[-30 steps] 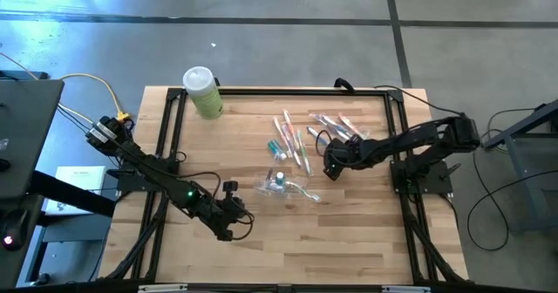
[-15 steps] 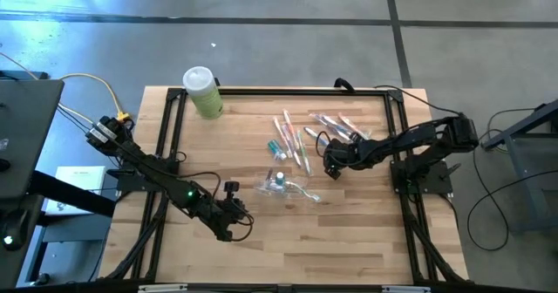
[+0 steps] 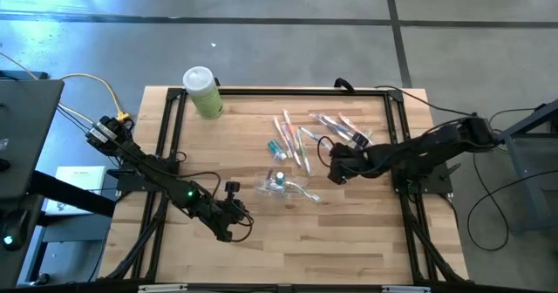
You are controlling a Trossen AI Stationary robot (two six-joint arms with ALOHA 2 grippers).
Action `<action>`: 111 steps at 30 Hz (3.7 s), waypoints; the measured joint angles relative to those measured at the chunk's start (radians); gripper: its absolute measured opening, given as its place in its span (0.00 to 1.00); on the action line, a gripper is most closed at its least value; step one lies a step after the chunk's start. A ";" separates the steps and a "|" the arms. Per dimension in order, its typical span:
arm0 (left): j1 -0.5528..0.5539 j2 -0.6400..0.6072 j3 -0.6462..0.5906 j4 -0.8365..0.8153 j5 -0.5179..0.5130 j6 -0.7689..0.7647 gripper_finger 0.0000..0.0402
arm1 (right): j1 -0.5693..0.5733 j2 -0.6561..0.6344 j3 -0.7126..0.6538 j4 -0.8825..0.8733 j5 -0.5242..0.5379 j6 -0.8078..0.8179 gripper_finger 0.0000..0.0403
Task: Pick & Place toothbrushing station
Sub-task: Put the blue toothbrush into the transparent organizer
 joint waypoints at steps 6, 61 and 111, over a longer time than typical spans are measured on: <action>0.000 0.000 0.000 0.002 0.000 -0.001 0.05 | 0.158 -0.039 0.148 -0.193 0.166 0.005 0.01; -0.094 -0.100 0.000 0.353 -0.004 0.096 0.05 | 0.406 0.164 0.387 0.666 0.472 -2.168 0.01; -0.116 -0.100 0.000 0.319 -0.004 0.094 0.05 | 0.207 0.328 0.385 0.659 0.307 -2.528 0.01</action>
